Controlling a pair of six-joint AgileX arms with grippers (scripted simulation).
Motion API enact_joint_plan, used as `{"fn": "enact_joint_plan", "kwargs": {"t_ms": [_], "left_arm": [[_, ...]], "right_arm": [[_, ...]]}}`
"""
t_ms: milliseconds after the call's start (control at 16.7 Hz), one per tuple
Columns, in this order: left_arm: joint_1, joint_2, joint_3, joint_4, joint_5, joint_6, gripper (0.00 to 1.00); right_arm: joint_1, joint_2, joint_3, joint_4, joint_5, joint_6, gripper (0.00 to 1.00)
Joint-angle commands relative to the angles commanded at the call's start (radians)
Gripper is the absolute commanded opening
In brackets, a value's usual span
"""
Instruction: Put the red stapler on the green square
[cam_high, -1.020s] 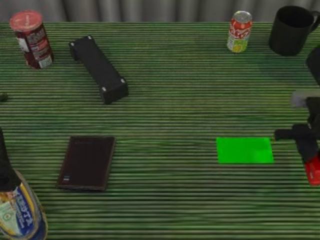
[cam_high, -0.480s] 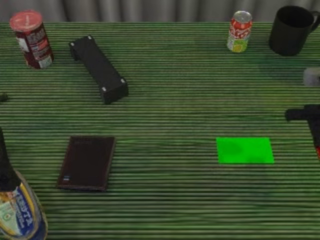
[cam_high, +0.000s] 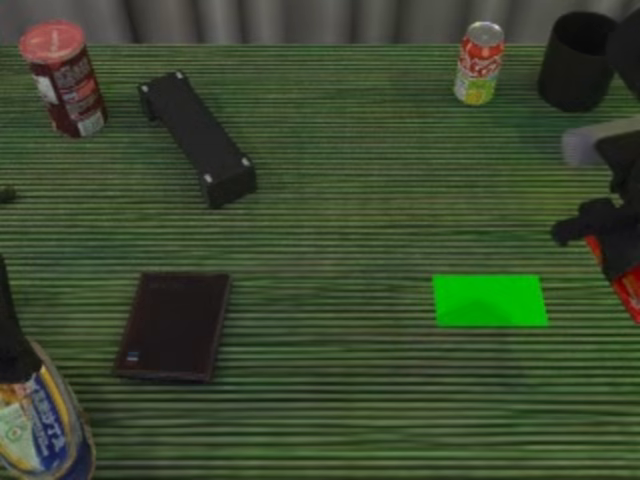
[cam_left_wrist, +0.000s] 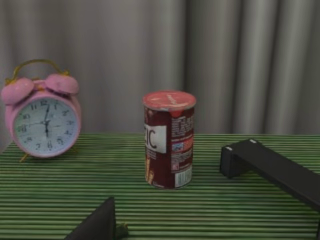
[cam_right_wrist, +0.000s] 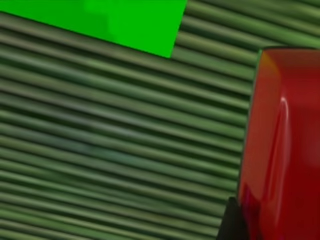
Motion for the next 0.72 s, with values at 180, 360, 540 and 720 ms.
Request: {"fn": "enact_joint_plan", "kwargs": {"t_ms": [180,360,540,720], "left_arm": [[0.000,0.000,0.000,0.000,0.000,0.000,1.00],[0.000,0.000,0.000,0.000,0.000,0.000,1.00],[0.000,0.000,0.000,0.000,0.000,0.000,1.00],[0.000,0.000,0.000,0.000,0.000,0.000,1.00]], "right_arm": [[0.040,0.068,0.090,-0.037,0.000,-0.237,0.00],[0.086,0.139,0.185,-0.075,-0.001,-0.521,0.00],[0.131,0.202,0.276,-0.108,0.000,-0.798,0.00],[0.166,0.241,0.346,-0.124,0.001,-0.998,0.00]]}}
